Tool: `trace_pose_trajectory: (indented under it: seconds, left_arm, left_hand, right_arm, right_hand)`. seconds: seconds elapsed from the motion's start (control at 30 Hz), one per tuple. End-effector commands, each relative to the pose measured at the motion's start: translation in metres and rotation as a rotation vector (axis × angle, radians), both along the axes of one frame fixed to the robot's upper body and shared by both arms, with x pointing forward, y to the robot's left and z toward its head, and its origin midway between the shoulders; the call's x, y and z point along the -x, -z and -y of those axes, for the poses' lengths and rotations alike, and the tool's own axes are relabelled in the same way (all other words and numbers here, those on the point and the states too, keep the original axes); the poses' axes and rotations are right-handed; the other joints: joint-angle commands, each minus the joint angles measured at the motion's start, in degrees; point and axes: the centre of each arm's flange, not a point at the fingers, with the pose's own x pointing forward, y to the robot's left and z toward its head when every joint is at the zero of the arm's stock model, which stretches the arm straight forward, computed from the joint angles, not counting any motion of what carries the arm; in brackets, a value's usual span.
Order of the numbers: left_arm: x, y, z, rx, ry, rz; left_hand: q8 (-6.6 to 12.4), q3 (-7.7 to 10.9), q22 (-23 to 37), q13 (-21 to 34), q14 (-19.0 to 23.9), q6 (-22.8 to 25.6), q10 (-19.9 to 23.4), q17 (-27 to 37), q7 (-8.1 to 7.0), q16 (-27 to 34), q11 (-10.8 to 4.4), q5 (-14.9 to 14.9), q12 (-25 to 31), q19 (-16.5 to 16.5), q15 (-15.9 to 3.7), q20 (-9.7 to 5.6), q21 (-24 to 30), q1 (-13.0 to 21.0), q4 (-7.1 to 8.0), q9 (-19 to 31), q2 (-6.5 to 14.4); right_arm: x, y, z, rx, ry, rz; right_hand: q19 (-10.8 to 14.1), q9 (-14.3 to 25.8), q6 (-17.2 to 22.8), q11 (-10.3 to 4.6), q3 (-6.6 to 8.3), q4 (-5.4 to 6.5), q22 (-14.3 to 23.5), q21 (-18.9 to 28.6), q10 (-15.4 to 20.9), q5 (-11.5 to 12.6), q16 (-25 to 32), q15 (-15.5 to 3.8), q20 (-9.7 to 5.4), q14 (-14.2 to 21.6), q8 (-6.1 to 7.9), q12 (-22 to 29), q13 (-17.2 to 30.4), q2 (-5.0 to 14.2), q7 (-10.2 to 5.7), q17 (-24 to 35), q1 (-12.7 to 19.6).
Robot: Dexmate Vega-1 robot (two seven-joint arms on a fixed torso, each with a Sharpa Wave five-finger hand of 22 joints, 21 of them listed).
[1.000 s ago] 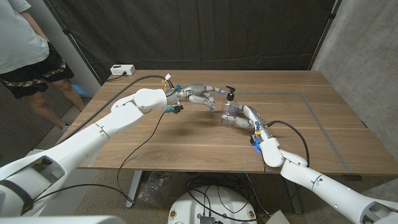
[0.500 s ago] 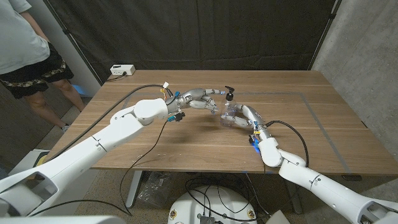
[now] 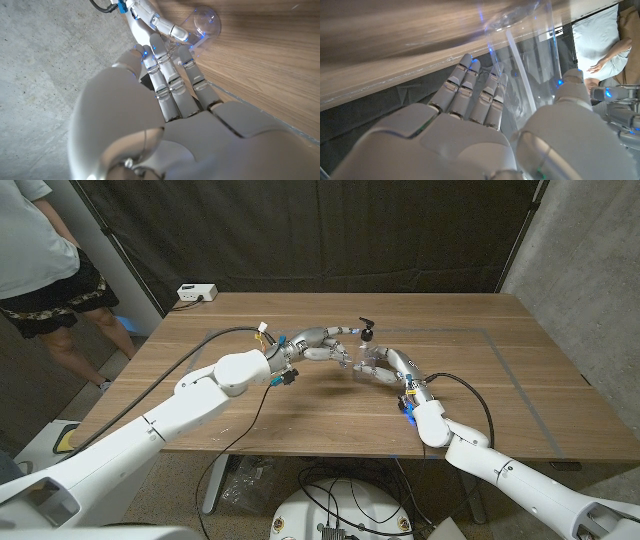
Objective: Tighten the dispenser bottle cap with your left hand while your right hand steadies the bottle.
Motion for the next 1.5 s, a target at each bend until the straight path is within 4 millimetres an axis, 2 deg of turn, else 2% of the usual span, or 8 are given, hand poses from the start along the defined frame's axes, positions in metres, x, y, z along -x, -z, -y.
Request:
trace_pose_trajectory:
  seconds: [0.03, 0.37, 0.87, 1.0, 1.2, 1.33, 1.5]
  left_arm:
    - [0.013, 0.017, -0.001, 0.043, -0.040, -0.013]
    - [0.006, 0.017, 0.007, 0.024, -0.011, -0.022]
    - [-0.016, 0.003, 0.034, -0.048, 0.059, -0.029]
    - [-0.032, -0.001, 0.040, -0.094, 0.060, -0.053]
    - [-0.075, -0.019, 0.049, -0.180, 0.049, -0.083]
    - [-0.080, -0.030, 0.048, -0.199, 0.016, -0.060]
    - [-0.075, -0.031, 0.033, -0.185, -0.033, -0.053]
  left_hand:
    - [0.50, 0.43, 0.2, 4.7, 0.7, 0.5, 0.7, 0.3, -0.03, 0.1, -0.35, 0.4, 1.9, 0.5, 0.00, 0.07, 0.6, 0.1, 0.23, 0.1, 0.3]
    - [0.64, 0.62, 0.2, 4.6, 0.7, 1.2, 0.8, 0.5, -0.12, 0.0, -0.17, 0.5, 2.1, 0.1, 0.10, 0.20, 1.2, 0.1, 0.20, 0.1, 0.2]
    - [0.61, 0.91, 0.1, 4.4, 1.0, 1.7, 0.7, 0.8, 0.08, -0.3, -0.32, 0.7, 2.2, 0.0, 0.12, 0.16, 2.2, -0.1, 0.32, 0.1, -0.1]
    - [0.60, 0.99, 0.0, 4.4, 1.1, 1.9, 0.8, 0.9, 0.17, -0.3, -0.35, 0.8, 2.4, 0.0, 0.17, 0.07, 2.5, -0.3, 0.45, 0.0, -0.1]
    - [0.53, 1.11, 0.0, 4.5, 1.0, 1.9, 0.6, 1.0, 0.35, -0.5, -0.28, 0.8, 2.5, -0.3, 0.17, 0.18, 2.7, -0.3, 0.50, 0.0, 0.0]
    - [0.47, 1.24, -0.1, 4.5, 1.0, 1.9, 0.5, 1.2, 0.41, -0.5, -0.25, 0.9, 2.5, -0.5, 0.19, 0.19, 3.0, -0.2, 0.39, 0.0, -0.1]
    - [0.39, 1.27, -0.1, 4.5, 0.9, 1.8, 0.4, 1.4, 0.56, -0.6, -0.20, 0.9, 2.6, -0.7, 0.23, 0.23, 3.3, -0.3, 0.47, 0.0, -0.1]
  right_arm:
    - [-0.002, 0.000, -0.008, 0.042, -0.015, -0.013]
    - [0.000, -0.002, -0.007, 0.044, -0.018, -0.005]
    - [0.007, 0.000, 0.001, 0.025, -0.004, 0.000]
    - [0.009, 0.000, 0.004, 0.023, -0.002, 0.001]
    - [0.011, 0.001, 0.009, 0.018, 0.009, 0.002]
    - [0.011, 0.002, 0.011, 0.008, 0.018, -0.002]
    - [0.010, 0.002, 0.013, 0.006, 0.021, -0.005]
  right_hand:
    - [-0.3, 0.2, 7.7, -0.15, 3.11, 2.45, 0.2, 0.0, 0.2, -0.2, -0.2, -2.89, -1.98, -0.2, -0.19, -0.1, 0.1, 14.82, -7.24, 0.3, 15.1]
    - [-0.3, 0.2, 7.9, -0.10, 3.17, 2.68, 0.3, 0.0, 0.2, -0.5, -0.2, -2.81, -1.97, -0.3, -0.26, -0.1, 0.1, 14.96, -7.22, 0.3, 15.0]
    - [-0.3, 0.3, 8.3, -0.11, 3.37, 2.82, 0.3, 0.1, 0.1, -0.8, -0.1, -2.68, -1.93, -0.2, -0.33, -0.2, 0.1, 15.16, -7.20, 0.3, 15.2]
    - [-0.3, 0.3, 8.4, -0.12, 3.41, 2.84, 0.3, 0.1, 0.1, -0.9, -0.1, -2.79, -1.94, -0.2, -0.35, -0.3, 0.1, 15.18, -7.21, 0.3, 15.2]
    - [-0.3, 0.3, 8.6, -0.12, 3.50, 2.88, 0.3, 0.1, 0.1, -1.0, -0.1, -2.76, -1.93, -0.2, -0.38, -0.3, 0.1, 15.26, -7.21, 0.3, 15.3]
    - [-0.3, 0.3, 8.6, -0.12, 3.56, 2.89, 0.3, 0.2, 0.1, -1.1, -0.1, -2.76, -1.90, -0.2, -0.43, -0.3, 0.1, 15.28, -7.22, 0.3, 15.3]
    - [-0.3, 0.3, 8.6, -0.11, 3.64, 2.92, 0.4, 0.2, 0.1, -1.2, 0.0, -2.68, -1.91, -0.1, -0.51, -0.3, 0.1, 15.32, -7.22, 0.3, 15.4]
